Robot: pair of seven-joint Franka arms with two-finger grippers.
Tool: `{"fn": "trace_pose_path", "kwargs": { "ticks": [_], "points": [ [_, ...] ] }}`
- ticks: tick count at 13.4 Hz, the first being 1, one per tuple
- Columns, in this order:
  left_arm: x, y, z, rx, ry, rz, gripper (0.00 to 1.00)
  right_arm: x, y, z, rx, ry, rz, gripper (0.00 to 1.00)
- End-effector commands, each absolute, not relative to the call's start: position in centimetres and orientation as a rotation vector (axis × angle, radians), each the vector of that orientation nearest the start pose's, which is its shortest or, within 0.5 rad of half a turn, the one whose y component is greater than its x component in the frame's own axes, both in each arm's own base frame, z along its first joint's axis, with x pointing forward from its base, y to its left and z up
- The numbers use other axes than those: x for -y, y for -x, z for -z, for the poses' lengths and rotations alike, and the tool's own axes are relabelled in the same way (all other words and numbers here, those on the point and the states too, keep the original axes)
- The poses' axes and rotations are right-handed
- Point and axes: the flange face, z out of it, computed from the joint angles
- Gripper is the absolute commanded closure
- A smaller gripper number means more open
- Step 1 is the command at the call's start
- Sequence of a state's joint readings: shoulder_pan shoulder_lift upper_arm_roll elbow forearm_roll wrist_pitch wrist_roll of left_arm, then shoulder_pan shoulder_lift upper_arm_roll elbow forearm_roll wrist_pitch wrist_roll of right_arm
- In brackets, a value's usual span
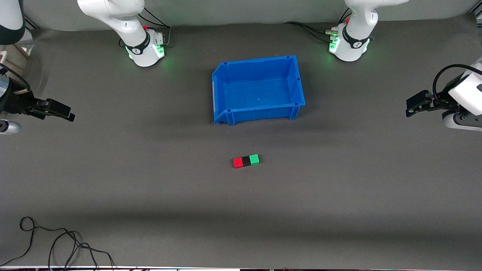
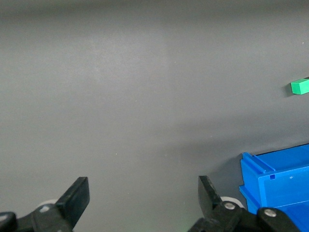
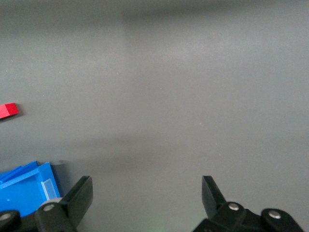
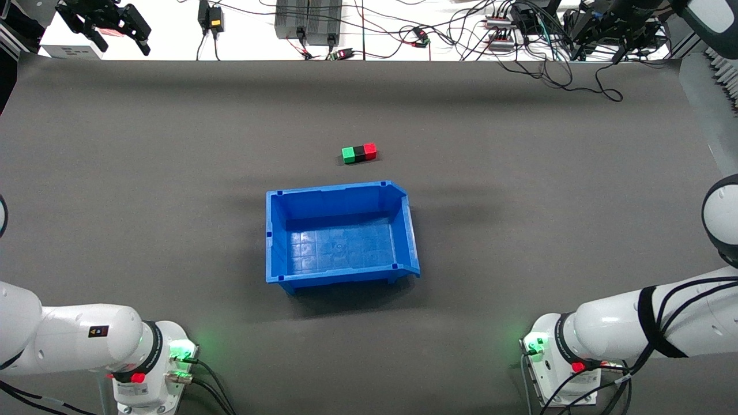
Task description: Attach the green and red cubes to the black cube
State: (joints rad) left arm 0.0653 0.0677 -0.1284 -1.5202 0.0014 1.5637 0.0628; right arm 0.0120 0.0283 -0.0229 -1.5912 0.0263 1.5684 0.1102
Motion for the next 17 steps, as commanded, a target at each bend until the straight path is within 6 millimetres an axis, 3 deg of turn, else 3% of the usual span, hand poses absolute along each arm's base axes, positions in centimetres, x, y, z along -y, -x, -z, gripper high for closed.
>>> {"fn": "trace_pose_path", "kwargs": {
  "ticks": [1,6,17],
  "points": [
    [3.1,-56.8,-61.7,-0.22,3.124,-0.026,0.0,0.3,-55.1,-60.2,-0.166,3.142,-0.062,0.0],
    [3.1,-56.8,-61.7,-0.221,3.125,-0.026,0.0,0.0,-55.9,-59.2,-0.154,3.147,-0.086,0.0],
    [3.1,-56.8,-61.8,-0.221,3.125,-0.019,0.0,-0.1,-55.9,-59.2,-0.154,3.147,-0.084,0.0]
  ]
}}
